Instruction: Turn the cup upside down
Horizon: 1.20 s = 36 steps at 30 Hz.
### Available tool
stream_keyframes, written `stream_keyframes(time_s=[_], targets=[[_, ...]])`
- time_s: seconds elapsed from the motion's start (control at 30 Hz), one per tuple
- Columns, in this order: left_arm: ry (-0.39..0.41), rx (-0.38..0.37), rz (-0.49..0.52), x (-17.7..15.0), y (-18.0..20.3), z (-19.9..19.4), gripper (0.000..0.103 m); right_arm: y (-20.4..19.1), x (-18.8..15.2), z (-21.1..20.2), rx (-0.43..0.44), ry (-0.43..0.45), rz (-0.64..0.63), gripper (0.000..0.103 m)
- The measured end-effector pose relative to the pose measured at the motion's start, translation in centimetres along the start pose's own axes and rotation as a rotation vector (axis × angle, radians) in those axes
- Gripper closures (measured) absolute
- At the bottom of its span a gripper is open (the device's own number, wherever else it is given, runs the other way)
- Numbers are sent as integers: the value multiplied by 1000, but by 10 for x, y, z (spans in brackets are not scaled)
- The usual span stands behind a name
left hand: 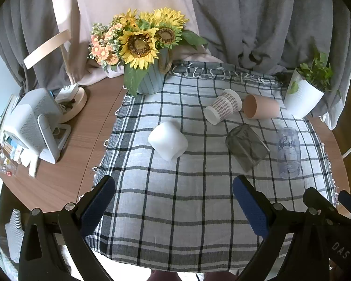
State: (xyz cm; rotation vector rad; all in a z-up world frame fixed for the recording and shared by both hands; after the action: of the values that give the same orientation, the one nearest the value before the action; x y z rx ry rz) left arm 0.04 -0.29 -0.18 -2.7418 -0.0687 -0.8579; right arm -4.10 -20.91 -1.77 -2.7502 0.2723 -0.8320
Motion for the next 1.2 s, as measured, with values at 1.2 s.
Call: stream_keyframes(time_s=[1.2], targets=[[-6,-5,-1,-2,5,3,0,4,3,-5,-9,15,18,2]])
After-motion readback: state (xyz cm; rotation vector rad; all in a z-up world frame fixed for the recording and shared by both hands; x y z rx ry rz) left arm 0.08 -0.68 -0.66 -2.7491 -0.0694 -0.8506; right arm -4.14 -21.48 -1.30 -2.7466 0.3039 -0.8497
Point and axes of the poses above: each gripper's, at about its wrist camera, not at the fingertips, and z roughly the way its jaws point, y to its right, x to its top, the point moved 2 cm from there along z, roughly the way its jaws point, and after that the axes turned 15 degrees about x, right-handed, at the moved point
